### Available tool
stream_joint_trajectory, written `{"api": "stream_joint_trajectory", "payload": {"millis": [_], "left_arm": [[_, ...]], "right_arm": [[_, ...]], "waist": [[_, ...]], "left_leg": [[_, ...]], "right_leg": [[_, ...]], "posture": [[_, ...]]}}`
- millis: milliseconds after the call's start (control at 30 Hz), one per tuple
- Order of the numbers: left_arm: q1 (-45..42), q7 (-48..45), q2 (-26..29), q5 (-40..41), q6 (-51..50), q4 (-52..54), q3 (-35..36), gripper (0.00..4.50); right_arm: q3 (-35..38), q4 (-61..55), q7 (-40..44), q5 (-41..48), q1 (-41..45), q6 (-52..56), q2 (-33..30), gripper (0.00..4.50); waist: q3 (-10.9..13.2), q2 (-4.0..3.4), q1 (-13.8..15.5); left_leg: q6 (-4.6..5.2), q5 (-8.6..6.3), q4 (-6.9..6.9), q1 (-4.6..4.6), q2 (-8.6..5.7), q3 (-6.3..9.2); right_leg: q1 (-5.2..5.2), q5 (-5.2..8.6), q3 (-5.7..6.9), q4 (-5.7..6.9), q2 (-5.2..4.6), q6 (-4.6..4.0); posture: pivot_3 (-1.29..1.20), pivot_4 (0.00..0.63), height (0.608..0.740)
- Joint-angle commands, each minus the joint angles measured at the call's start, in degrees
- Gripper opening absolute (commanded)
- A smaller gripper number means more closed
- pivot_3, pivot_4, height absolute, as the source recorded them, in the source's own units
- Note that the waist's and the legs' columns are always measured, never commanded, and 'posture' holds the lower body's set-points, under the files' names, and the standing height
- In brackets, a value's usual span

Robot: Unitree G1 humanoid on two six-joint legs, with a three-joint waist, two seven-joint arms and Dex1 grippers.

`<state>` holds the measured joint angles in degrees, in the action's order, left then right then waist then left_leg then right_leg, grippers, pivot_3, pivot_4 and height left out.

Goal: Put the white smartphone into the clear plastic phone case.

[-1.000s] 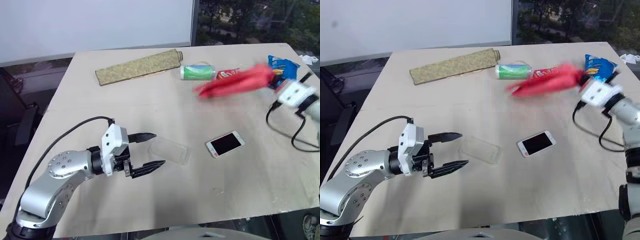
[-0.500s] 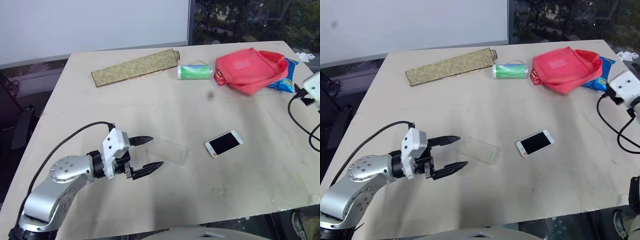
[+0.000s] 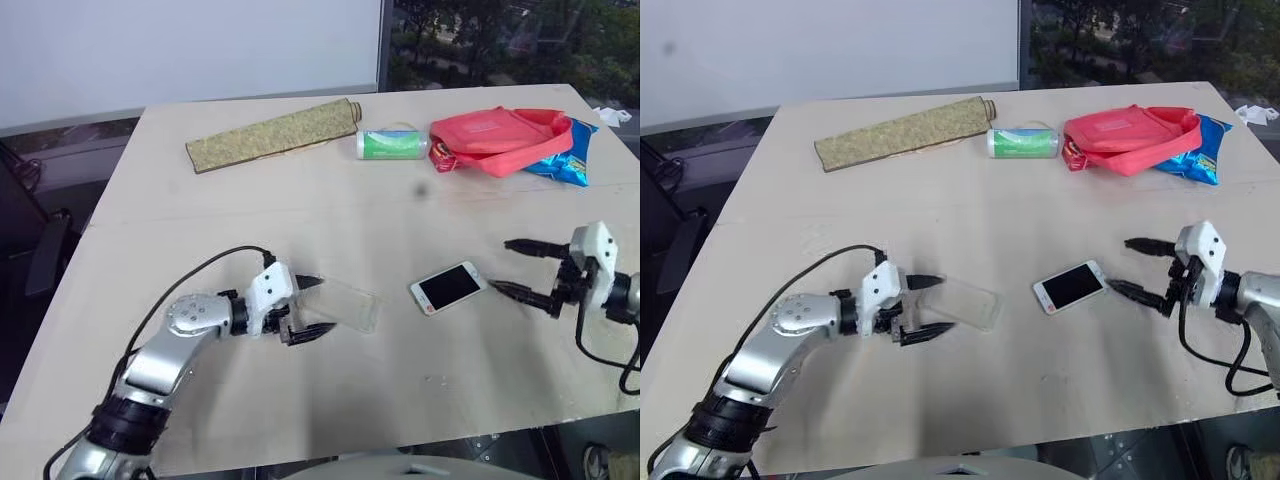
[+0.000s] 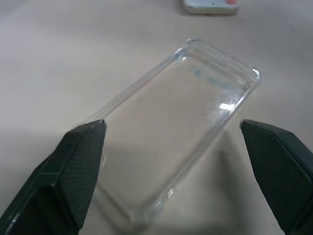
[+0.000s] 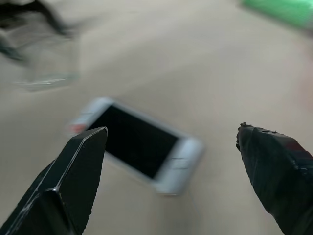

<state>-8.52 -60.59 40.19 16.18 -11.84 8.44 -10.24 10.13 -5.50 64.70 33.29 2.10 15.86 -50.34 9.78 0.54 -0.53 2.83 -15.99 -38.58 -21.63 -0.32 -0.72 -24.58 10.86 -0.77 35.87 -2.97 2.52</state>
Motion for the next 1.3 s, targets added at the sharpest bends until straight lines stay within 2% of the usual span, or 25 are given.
{"api": "stream_joint_trajectory", "payload": {"millis": [33,133,200,367,500,533,667,833,1067,1100,1133,1267,1300], "left_arm": [[-3.00,-5.75,0.19,-2.67,1.98,-4.04,-4.71,4.50],[-7.18,-9.45,-0.14,-5.57,3.29,-8.72,-8.51,4.50],[-9.73,-10.36,-1.16,-7.32,5.23,-12.49,-9.86,3.95],[-13.68,-11.93,-3.85,-8.02,6.05,-16.87,-10.78,2.06],[-16.77,-11.06,-6.18,-8.45,5.58,-19.07,-10.56,0.13],[-17.82,-10.81,-6.78,-8.63,5.67,-20.04,-10.55,0.06],[-24.32,-9.92,-10.47,-10.38,7.26,-27.47,-10.81,0.06],[-34.33,-8.42,-17.34,-13.07,13.22,-42.86,-10.27,0.06],[-38.61,-10.83,-21.37,-13.26,14.69,-50.59,-9.34,0.06],[-38.55,-11.15,-21.51,-13.09,14.42,-50.40,-9.14,0.61],[-38.48,-11.38,-21.58,-12.98,14.22,-50.23,-8.99,0.86],[-37.61,-12.46,-21.56,-10.89,11.73,-46.44,-7.49,2.69],[-37.41,-12.58,-21.45,-10.28,10.87,-44.95,-7.02,2.79]], "right_arm": [[1.45,-5.94,0.67,1.63,-1.67,2.84,-1.20,4.48],[1.58,-7.90,0.78,1.14,-2.67,3.51,-1.26,4.48],[1.57,-8.43,0.93,0.49,-2.75,2.74,-0.90,4.50],[1.77,-10.16,1.07,0.15,-3.77,2.51,-0.64,4.50],[1.77,-10.17,0.47,-0.52,-3.92,1.85,0.09,4.50],[1.62,-10.02,0.29,-0.77,-3.83,1.65,0.32,4.50],[1.20,-8.93,-0.18,-1.75,-3.04,0.67,1.34,4.50],[0.44,-6.42,-0.23,-4.46,-1.36,-1.84,2.09,4.50],[-0.46,-4.24,0.13,-7.01,0.40,-4.30,2.60,4.50],[-0.98,-3.44,-0.01,-8.06,1.03,-5.11,2.62,4.50],[-1.35,-2.89,-0.11,-8.84,1.47,-5.72,2.66,4.50],[-5.18,1.39,2.16,-13.79,4.28,-10.68,1.96,4.50],[-6.18,2.34,3.27,-14.49,5.05,-11.46,1.60,4.50]], "waist": [[-0.01,0.00,-0.06],[-0.03,0.03,0.29],[-0.08,0.02,0.43],[-0.13,0.03,0.91],[-0.14,0.02,1.52],[-0.14,0.02,1.53],[-0.13,0.04,1.54],[-0.09,0.12,1.35],[-0.08,0.12,1.31],[-0.08,0.13,1.32],[-0.08,0.13,1.32],[-0.07,0.15,1.28],[-0.06,0.16,1.25]], "left_leg": [[0.00,0.00,0.00,0.02,0.00,-0.03],[0.00,0.00,-0.06,-0.02,-0.01,0.01],[0.00,0.00,-0.11,-0.02,0.00,0.00],[0.01,0.00,-0.18,-0.04,-0.01,-0.03],[0.01,-0.01,-0.34,-0.08,-0.01,0.01],[0.01,-0.01,-0.47,-0.12,-0.01,0.06],[0.03,0.00,-0.79,-0.13,-0.01,0.10],[0.15,0.08,-0.95,-0.12,-0.05,0.04],[0.46,-0.10,-0.83,-0.22,-0.10,0.05],[0.48,-0.11,-0.81,-0.26,-0.10,0.05],[0.50,-0.13,-0.81,-0.27,-0.10,0.06],[0.54,-0.15,-0.81,-0.30,-0.12,0.01],[0.54,-0.15,-0.81,-0.29,-0.12,-0.01]], "right_leg": [[0.00,0.00,-0.02,0.00,0.00,0.01],[0.00,0.07,0.02,0.00,0.06,0.14],[0.01,0.10,-0.01,0.01,0.08,0.22],[0.02,0.07,-0.06,0.01,0.07,0.30],[0.03,0.04,-0.05,0.03,0.08,0.35],[0.06,0.02,-0.02,0.04,0.09,0.38],[0.24,0.01,0.00,0.04,0.10,0.42],[0.41,-0.08,-0.06,-0.02,0.10,0.58],[0.30,-0.41,-0.13,-0.08,0.14,0.68],[0.28,-0.41,-0.14,-0.12,0.14,0.68],[0.28,-0.42,-0.14,-0.15,0.13,0.68],[0.28,-0.42,-0.17,-0.25,0.10,0.70],[0.28,-0.42,-0.17,-0.25,0.10,0.70]], "posture": [[0.00,0.150,0.740],[0.00,0.150,0.740],[0.00,0.150,0.740],[0.00,0.150,0.740],[0.00,0.150,0.740],[0.00,0.150,0.740],[0.00,0.150,0.740],[0.00,0.150,0.740],[0.00,0.150,0.740],[0.00,0.150,0.740],[0.00,0.150,0.740],[0.00,0.150,0.740],[0.00,0.150,0.740]]}}
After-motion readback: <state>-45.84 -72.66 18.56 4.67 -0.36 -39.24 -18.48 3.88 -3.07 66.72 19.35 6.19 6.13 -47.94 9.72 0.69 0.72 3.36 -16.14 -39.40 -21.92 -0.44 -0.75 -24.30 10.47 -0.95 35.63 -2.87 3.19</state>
